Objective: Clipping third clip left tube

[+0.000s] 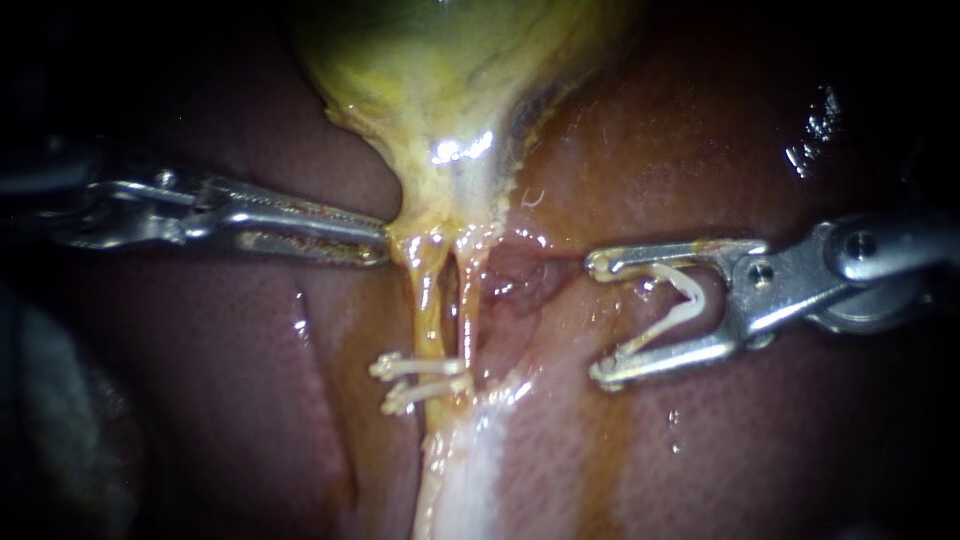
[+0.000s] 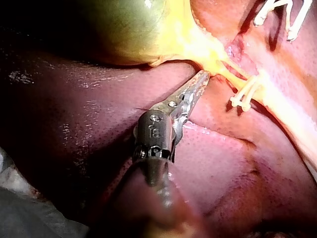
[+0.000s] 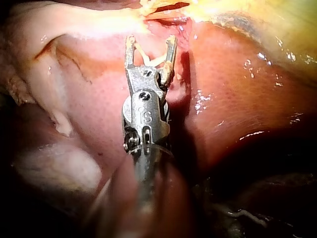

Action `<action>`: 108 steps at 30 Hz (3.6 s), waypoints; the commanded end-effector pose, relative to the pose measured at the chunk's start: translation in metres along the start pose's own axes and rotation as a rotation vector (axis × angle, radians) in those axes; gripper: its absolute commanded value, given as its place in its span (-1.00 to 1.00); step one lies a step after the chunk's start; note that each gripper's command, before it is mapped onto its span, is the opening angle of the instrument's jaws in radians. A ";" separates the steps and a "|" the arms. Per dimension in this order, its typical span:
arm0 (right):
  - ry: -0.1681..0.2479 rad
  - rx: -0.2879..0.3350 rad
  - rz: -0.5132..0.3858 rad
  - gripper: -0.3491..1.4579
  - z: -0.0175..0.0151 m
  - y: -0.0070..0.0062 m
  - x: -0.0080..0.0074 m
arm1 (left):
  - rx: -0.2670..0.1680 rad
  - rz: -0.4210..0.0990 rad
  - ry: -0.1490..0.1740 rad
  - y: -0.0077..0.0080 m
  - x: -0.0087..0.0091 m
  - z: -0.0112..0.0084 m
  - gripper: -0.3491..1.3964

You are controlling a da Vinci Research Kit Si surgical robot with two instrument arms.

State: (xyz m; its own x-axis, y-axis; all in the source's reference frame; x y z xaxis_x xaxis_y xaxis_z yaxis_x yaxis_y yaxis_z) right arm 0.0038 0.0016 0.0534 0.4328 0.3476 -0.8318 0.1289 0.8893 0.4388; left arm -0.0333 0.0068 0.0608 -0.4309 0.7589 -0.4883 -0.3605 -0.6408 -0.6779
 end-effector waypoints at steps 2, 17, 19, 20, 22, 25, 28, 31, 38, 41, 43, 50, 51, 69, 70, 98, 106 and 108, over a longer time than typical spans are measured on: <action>0.000 0.000 -0.006 -0.07 0.0000 0.0001 0.0000 | -0.008 -0.005 -0.002 0.0001 0.0007 -0.0011 -1.00; -0.001 -0.010 -0.001 -0.06 0.0018 0.0004 0.0010 | 0.028 -0.003 0.033 0.0008 0.0044 -0.0077 -1.00; 0.002 -0.014 -0.005 -0.06 0.0027 0.0005 0.0015 | 0.029 -0.003 0.033 0.0008 0.0043 -0.0076 -1.00; 0.005 -0.017 0.020 -0.06 0.0032 0.0005 0.0018 | 0.029 -0.003 0.034 0.0009 0.0043 -0.0076 -1.00; 0.007 -0.015 0.040 -0.06 0.0043 0.0005 0.0024 | 0.030 -0.003 0.034 0.0009 0.0043 -0.0075 -1.00; 0.016 -0.007 0.097 -0.06 0.0058 0.0007 0.0032 | 0.030 -0.004 0.034 0.0009 0.0043 -0.0075 -1.00; 0.027 -0.009 0.153 -0.06 0.0072 0.0011 0.0037 | 0.031 -0.004 0.034 0.0010 0.0043 -0.0074 -1.00; 0.059 -0.003 0.222 -0.06 0.0086 0.0018 0.0040 | 0.032 -0.004 0.034 0.0010 0.0042 -0.0073 -1.00; 0.149 0.014 0.385 -0.06 0.0113 0.0035 0.0035 | 0.033 -0.003 0.035 0.0011 0.0042 -0.0072 -1.00; 0.160 0.015 0.430 -0.06 0.0119 0.0041 0.0028 | 0.033 -0.003 0.035 0.0011 0.0042 -0.0072 -1.00; 0.159 0.014 0.445 -0.06 0.0122 0.0045 0.0020 | 0.033 -0.003 0.035 0.0011 0.0042 -0.0072 -1.00; 0.155 0.016 0.471 -0.06 0.0132 0.0057 -0.0001 | 0.034 -0.003 0.035 0.0011 0.0042 -0.0071 -1.00; 0.154 0.019 0.476 -0.06 0.0133 0.0059 -0.0003 | 0.034 -0.003 0.035 0.0011 0.0042 -0.0071 -1.00; 0.251 0.105 0.489 -0.07 0.0185 0.0062 0.0028 | 0.036 -0.003 0.036 0.0011 0.0040 -0.0067 -1.00; 0.254 0.104 0.490 -0.07 0.0186 0.0063 0.0029 | 0.037 -0.003 0.036 0.0011 0.0040 -0.0067 -1.00; 0.374 0.144 0.528 -0.24 0.0154 0.0062 0.0087 | 0.037 -0.002 0.036 0.0010 0.0039 -0.0066 -1.00; 0.370 0.156 0.555 -0.53 0.0147 0.0066 0.0080 | 0.037 -0.002 0.036 0.0010 0.0039 -0.0066 -1.00; 0.369 0.158 0.567 -0.60 0.0145 0.0067 0.0078 | 0.037 -0.002 0.036 0.0010 0.0039 -0.0066 -1.00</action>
State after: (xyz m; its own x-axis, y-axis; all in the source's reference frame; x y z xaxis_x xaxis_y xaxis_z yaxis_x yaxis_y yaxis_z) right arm 0.0209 0.0059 0.0548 0.1437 0.8501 -0.5067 0.1127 0.4946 0.8618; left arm -0.0298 0.0100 0.0545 -0.4002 0.7636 -0.5067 -0.3919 -0.6424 -0.6586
